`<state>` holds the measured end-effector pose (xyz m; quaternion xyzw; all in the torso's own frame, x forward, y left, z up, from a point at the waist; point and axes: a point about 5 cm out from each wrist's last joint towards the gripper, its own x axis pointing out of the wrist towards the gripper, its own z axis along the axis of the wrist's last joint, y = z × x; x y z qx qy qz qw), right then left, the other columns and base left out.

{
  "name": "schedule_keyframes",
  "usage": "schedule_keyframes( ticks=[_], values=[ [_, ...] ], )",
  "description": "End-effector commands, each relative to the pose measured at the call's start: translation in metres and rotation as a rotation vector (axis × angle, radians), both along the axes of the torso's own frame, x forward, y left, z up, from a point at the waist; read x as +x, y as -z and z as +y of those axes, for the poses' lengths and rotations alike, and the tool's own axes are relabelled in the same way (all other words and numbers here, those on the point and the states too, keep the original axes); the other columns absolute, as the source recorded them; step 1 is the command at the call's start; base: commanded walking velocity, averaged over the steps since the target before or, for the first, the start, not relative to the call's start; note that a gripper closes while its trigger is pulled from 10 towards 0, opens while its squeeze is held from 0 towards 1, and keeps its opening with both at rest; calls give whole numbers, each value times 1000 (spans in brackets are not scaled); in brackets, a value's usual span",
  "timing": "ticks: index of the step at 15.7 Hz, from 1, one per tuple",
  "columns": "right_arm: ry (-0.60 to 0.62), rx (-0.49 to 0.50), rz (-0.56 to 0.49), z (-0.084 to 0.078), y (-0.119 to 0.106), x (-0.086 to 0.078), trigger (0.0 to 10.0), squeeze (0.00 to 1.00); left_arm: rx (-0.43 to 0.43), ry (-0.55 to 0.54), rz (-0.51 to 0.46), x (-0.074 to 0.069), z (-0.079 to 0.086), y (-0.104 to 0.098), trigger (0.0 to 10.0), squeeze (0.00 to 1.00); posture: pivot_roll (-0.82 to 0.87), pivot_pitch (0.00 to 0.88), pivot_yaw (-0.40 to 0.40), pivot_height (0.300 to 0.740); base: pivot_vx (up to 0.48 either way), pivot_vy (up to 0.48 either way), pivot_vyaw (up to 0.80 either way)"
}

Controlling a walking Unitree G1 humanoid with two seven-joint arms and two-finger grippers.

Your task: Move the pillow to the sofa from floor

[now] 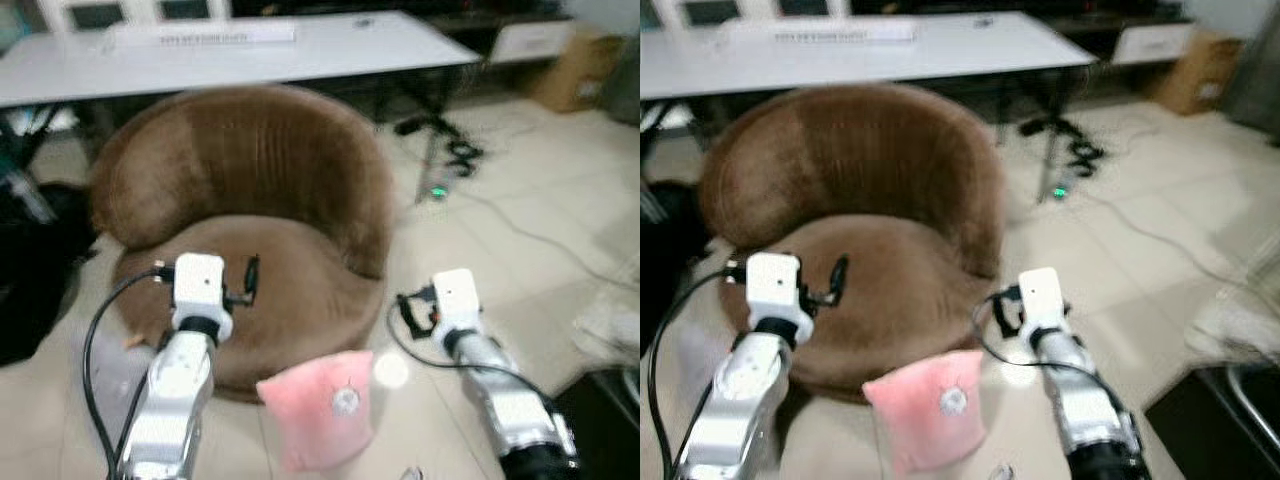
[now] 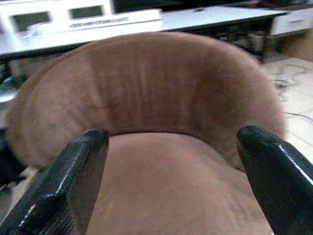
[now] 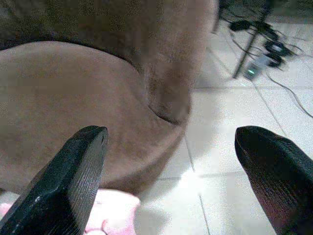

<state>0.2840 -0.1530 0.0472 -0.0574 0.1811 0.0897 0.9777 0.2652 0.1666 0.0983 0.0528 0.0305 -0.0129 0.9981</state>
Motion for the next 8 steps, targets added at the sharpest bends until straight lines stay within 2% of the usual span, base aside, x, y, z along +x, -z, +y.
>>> schedule_keyframes(
  ticks=[1,7,8],
  values=[
    [-32,8,-7,10,-4,4,10000,0,21,-41,-13,-1,7,-3,10000,0,59,0,-22,740,0,0,0],
    [-94,-26,-17,16,-5,6,10000,0,27,-60,-23,-1,10,-4,10000,0,71,0,-32,740,0,0,0],
    [-93,-28,-18,16,-6,6,10000,0,17,-50,-25,-1,10,-5,10000,0,71,0,-31,740,0,0,800]
  ],
)
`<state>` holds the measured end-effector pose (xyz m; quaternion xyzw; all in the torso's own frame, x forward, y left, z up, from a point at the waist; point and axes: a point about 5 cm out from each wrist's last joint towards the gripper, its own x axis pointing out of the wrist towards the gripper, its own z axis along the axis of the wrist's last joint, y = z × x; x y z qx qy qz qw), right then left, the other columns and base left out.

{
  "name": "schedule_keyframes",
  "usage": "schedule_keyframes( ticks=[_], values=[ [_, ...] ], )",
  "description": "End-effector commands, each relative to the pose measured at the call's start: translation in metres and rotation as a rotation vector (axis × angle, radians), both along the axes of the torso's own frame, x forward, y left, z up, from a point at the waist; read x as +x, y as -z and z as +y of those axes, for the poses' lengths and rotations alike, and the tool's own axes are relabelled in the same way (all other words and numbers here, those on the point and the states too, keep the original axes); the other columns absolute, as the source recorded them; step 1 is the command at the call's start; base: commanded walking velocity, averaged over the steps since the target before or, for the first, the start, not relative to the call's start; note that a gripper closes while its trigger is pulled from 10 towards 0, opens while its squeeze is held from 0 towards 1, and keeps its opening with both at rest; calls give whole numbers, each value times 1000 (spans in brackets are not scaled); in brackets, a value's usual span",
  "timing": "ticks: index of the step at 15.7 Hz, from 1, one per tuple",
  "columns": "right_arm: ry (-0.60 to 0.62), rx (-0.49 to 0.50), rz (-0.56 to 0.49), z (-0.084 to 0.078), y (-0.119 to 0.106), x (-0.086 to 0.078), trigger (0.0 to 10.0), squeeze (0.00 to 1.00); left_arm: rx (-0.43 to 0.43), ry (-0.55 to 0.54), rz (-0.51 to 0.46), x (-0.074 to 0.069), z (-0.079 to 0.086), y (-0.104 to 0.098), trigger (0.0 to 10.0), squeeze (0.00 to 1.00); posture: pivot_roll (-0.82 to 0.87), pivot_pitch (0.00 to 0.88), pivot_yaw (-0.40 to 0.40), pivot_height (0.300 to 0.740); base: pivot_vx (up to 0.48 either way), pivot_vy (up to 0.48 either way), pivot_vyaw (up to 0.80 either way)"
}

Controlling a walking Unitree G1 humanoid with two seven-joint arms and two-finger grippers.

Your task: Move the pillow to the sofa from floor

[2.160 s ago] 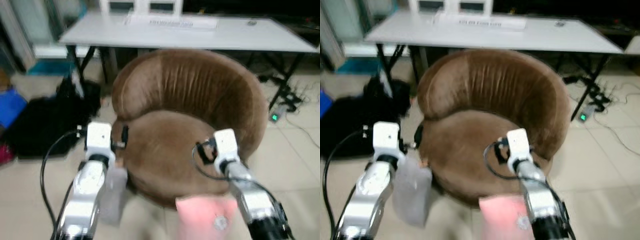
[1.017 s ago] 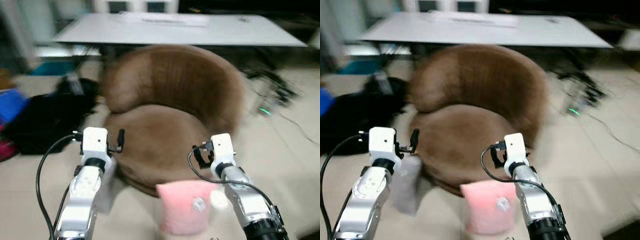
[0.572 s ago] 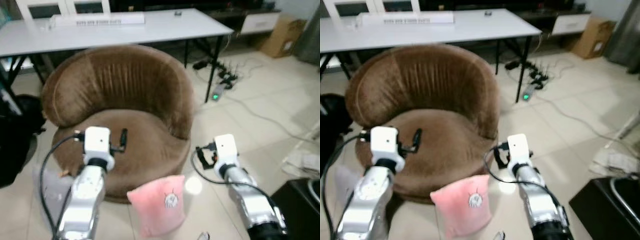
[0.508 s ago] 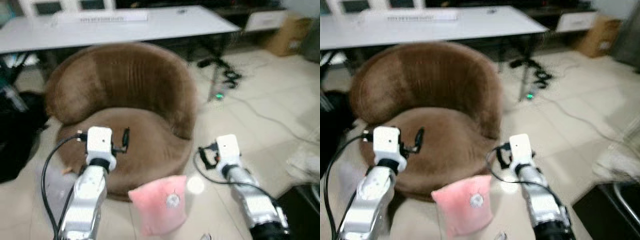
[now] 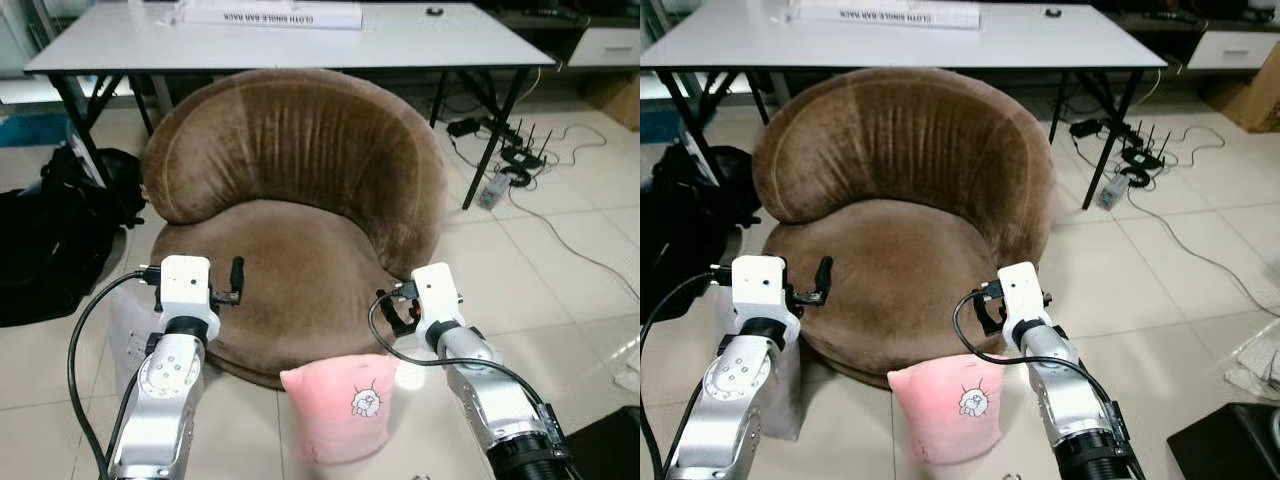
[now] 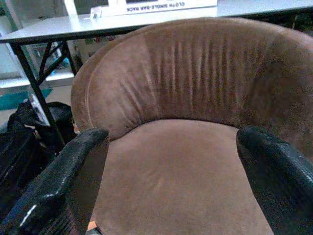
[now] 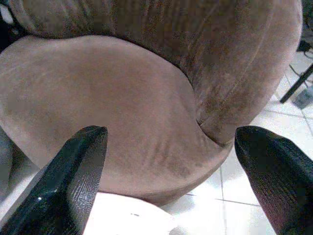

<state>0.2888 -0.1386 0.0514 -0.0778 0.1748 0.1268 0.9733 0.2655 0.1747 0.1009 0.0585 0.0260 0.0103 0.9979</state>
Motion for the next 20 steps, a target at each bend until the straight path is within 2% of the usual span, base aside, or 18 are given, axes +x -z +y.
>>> schedule_keyframes(
  ticks=[1,4,7,8,11,20],
  values=[
    [-9,-3,-8,1,-1,2,10000,0,0,0,-16,-2,1,-3,10000,0,71,0,-31,740,0,0,800],
    [50,29,-5,-5,-1,2,10000,0,-6,15,-17,-1,0,-3,10000,0,64,0,-25,740,340,0,267],
    [56,23,-1,-7,0,1,10000,0,-7,19,-15,0,-1,-3,10000,0,59,0,-22,740,370,0,0],
    [79,46,13,-9,2,0,10000,0,-8,23,-14,0,-1,-2,10000,0,57,0,-19,740,371,0,-788],
    [79,25,7,-10,2,0,10000,0,-5,30,-9,0,-2,-1,10000,0,56,0,-16,740,368,0,-490],
    [52,31,12,-6,2,1,10000,0,5,29,2,0,-2,1,10000,0,55,0,-14,740,0,0,0]
  ],
)
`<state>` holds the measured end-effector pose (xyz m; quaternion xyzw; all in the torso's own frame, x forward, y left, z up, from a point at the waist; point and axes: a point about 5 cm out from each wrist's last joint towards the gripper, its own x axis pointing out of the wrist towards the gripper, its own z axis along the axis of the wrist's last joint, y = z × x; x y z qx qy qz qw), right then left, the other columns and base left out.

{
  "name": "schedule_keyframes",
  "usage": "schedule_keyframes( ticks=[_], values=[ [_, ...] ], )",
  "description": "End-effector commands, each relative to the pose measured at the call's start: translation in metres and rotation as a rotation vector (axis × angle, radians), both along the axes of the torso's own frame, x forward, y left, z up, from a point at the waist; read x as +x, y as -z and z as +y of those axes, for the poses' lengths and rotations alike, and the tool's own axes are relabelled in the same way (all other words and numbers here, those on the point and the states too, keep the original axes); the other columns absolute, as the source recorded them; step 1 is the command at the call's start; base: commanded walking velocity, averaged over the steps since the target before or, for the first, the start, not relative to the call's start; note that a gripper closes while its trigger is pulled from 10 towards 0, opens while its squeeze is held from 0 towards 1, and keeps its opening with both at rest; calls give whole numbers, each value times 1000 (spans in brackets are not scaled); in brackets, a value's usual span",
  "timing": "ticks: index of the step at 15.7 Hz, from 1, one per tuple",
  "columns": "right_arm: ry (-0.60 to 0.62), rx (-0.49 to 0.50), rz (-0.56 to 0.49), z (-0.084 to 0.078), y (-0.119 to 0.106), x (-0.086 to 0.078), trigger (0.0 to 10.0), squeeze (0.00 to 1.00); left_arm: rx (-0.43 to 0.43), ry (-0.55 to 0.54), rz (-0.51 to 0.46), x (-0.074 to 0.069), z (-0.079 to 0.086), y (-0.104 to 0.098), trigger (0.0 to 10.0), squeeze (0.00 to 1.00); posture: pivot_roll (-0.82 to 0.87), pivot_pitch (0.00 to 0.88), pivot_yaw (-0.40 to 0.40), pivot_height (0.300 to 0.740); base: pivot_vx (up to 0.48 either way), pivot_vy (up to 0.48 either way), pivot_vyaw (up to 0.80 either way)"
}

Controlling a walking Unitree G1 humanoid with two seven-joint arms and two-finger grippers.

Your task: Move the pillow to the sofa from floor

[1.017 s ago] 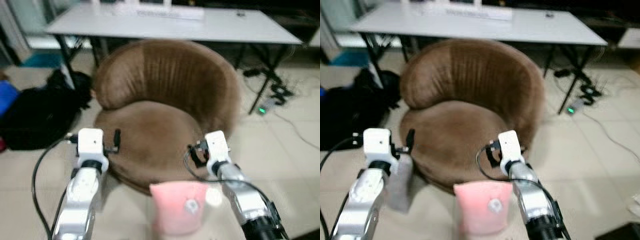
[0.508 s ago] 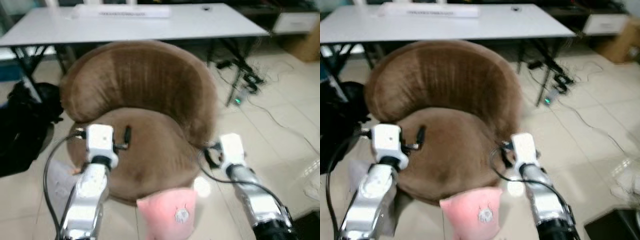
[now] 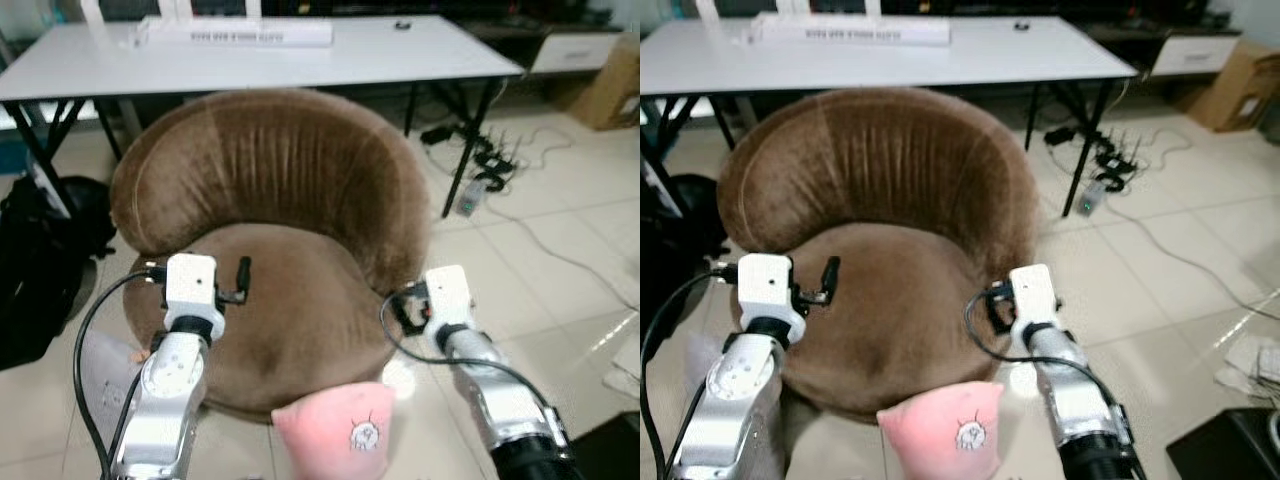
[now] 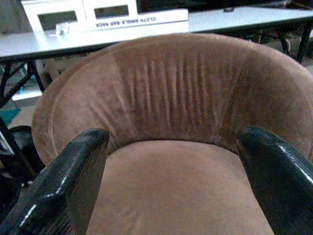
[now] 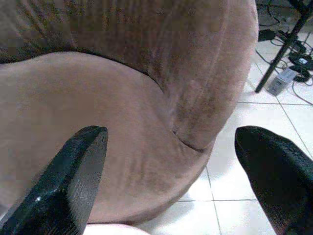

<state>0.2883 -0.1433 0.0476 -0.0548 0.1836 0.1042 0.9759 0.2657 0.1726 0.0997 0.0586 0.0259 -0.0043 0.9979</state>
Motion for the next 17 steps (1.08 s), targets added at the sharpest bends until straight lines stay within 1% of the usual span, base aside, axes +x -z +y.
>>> schedule_keyframes(
  ticks=[1,2,3,6,8,10,13,17],
  values=[
    [-9,-5,-3,-1,-1,1,10000,0,6,1,8,-1,0,0,10000,0,55,0,-14,740,0,0,0],
    [-16,-5,-1,1,-1,1,10000,0,8,9,32,-3,0,5,10000,0,55,0,-14,740,0,0,0],
    [-16,-5,-1,1,-1,1,10000,0,9,11,37,-4,0,6,10000,0,65,0,-23,740,0,0,0],
    [-14,9,13,1,2,-1,10000,0,42,68,72,-10,-4,17,10000,0,68,0,-27,740,0,0,0],
    [-17,16,15,1,2,-1,10000,0,44,85,90,-13,-4,22,10000,0,68,0,-27,731,0,0,0],
    [-20,21,16,1,2,-2,10000,0,46,99,106,-18,-4,27,10000,0,67,0,-29,711,0,0,0],
    [-21,23,21,1,4,-3,10000,0,72,127,103,-19,-6,28,10000,0,71,0,-31,686,0,0,0],
    [-18,27,27,2,6,-5,10000,0,87,154,101,-20,-8,29,10000,0,70,0,-28,641,0,0,0]
  ],
)
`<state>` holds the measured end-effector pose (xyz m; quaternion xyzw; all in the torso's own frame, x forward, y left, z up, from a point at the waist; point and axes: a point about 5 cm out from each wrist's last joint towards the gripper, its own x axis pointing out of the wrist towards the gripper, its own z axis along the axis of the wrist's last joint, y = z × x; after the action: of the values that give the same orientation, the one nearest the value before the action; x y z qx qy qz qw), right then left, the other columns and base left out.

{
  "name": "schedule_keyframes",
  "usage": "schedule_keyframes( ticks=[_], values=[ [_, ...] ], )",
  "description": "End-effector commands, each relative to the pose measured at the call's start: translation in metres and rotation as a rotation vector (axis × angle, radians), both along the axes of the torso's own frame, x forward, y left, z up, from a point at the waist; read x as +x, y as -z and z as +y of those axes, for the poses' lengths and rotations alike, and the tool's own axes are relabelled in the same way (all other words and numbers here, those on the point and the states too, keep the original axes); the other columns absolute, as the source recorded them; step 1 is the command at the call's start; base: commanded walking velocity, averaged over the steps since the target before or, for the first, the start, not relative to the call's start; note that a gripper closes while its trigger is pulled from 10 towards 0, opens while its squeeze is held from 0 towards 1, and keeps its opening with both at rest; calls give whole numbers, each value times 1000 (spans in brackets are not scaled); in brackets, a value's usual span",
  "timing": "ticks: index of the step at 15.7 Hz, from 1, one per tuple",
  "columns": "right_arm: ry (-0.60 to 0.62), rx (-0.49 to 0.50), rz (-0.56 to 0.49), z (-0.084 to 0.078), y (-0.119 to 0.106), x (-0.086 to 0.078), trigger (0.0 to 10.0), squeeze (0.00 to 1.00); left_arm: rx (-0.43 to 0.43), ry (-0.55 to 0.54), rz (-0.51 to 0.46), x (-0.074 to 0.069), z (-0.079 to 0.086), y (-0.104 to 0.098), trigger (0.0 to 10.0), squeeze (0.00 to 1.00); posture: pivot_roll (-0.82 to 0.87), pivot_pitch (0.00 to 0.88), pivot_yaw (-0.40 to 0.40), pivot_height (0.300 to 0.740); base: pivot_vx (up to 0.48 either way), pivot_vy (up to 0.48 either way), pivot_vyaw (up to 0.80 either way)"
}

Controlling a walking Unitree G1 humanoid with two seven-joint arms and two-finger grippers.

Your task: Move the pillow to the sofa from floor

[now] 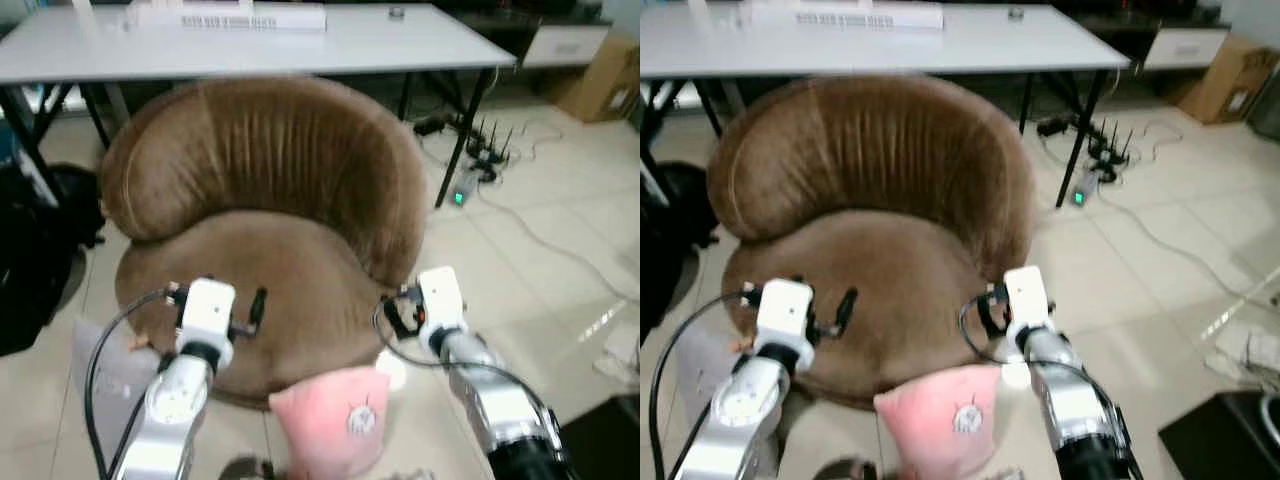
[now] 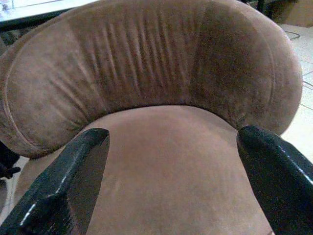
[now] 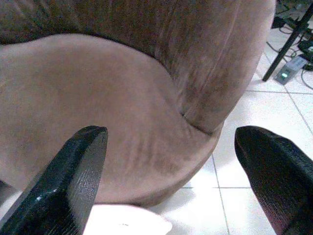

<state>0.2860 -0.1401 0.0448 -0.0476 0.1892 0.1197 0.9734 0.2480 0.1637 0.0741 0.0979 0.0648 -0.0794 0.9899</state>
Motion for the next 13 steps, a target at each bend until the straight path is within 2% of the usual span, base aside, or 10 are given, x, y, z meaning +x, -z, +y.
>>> schedule_keyframes(
  ticks=[1,6,10,12,13],
  values=[
    [13,11,11,-2,3,-4,10000,0,13,10,12,-2,0,4,10000,0,70,0,-27,631,0,0,0],
    [99,120,40,-10,6,-5,10000,0,22,50,-9,7,-5,-1,10000,0,89,0,0,631,0,0,0],
    [175,148,74,-24,16,-11,10000,0,43,85,-33,8,-6,-16,10000,0,128,0,53,631,0,0,0],
    [184,156,82,-25,18,-15,10000,0,6,52,-52,10,-4,-25,10000,0,132,0,63,631,0,0,0],
    [182,157,82,-24,18,-15,10000,0,-4,37,-43,11,-3,-22,10000,0,120,0,56,631,0,0,0]
  ],
)
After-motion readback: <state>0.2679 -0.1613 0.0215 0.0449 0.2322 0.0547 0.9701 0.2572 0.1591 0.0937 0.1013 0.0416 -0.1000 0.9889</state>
